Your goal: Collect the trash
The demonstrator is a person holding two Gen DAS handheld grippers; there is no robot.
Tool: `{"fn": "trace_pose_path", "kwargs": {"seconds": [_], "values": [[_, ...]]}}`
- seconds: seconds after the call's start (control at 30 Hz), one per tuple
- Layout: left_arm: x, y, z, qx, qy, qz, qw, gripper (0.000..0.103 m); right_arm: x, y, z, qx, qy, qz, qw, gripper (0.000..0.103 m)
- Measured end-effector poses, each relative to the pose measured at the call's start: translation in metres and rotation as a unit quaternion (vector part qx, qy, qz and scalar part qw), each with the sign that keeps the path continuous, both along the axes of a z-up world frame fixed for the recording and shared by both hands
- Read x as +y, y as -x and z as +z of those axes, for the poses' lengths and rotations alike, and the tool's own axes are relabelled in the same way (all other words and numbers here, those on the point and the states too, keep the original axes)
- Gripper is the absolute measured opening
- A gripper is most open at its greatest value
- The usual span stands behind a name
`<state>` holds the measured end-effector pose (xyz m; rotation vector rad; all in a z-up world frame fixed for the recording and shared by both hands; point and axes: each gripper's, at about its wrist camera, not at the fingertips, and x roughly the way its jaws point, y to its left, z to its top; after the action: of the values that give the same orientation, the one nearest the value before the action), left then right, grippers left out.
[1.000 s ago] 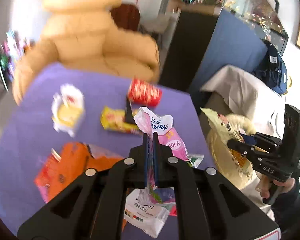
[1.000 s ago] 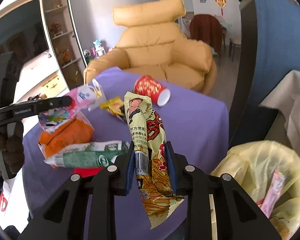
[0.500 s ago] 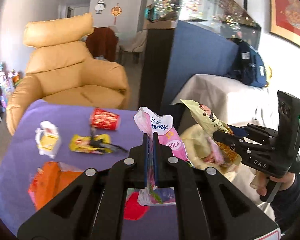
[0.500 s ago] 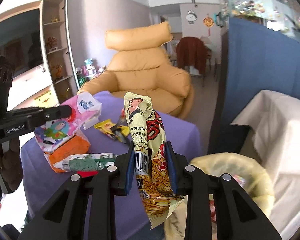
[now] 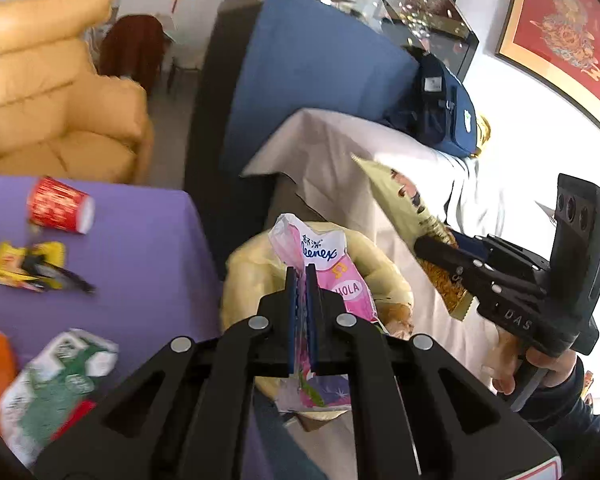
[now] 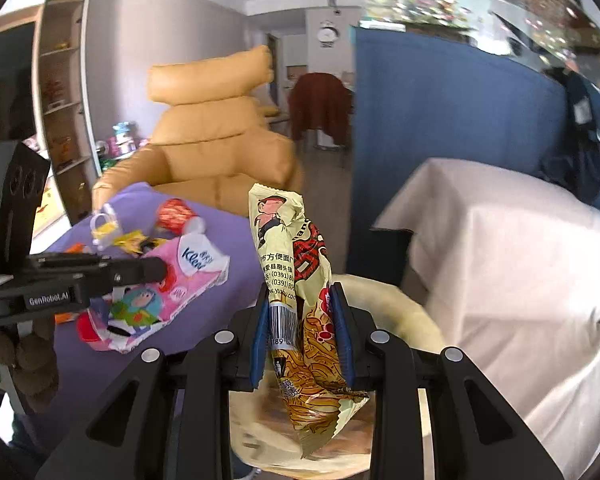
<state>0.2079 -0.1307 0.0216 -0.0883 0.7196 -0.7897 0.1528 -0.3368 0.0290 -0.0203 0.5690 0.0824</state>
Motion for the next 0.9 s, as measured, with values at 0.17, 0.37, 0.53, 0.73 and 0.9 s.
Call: {"fn": "trace_pose_path", "kwargs": {"seconds": [0.17,0.37,0.53,0.73,0.9], "values": [[-0.029,-0.016,-0.023,0.029,0.014,-0.003,0.9995,0.004,-0.033,-0.005,-0.015,0.011,-0.014,-0.024,1.0,0.028],[-0.056,-0.029,-0.048,0.05,0.015,-0.013,0.9985,0.004,-0.05,-0.015,-0.03,0.022,-0.037,-0.036,0.998,0.028],[-0.075,-0.035,-0.069,0.056,-0.001,-0.021,0.9982,0.004,-0.057,-0.018,-0.039,0.03,-0.042,-0.041,0.998,0.028],[-0.084,-0.041,-0.088,0.074,-0.001,-0.034,0.9967,0.044,-0.064,-0.026,-0.049,0.042,-0.056,-0.044,0.997,0.028],[-0.058,-0.05,-0.078,0.086,0.019,0.001,0.9961,0.046,-0.064,-0.034,-0.056,0.05,-0.07,-0.045,0.995,0.028]]}}
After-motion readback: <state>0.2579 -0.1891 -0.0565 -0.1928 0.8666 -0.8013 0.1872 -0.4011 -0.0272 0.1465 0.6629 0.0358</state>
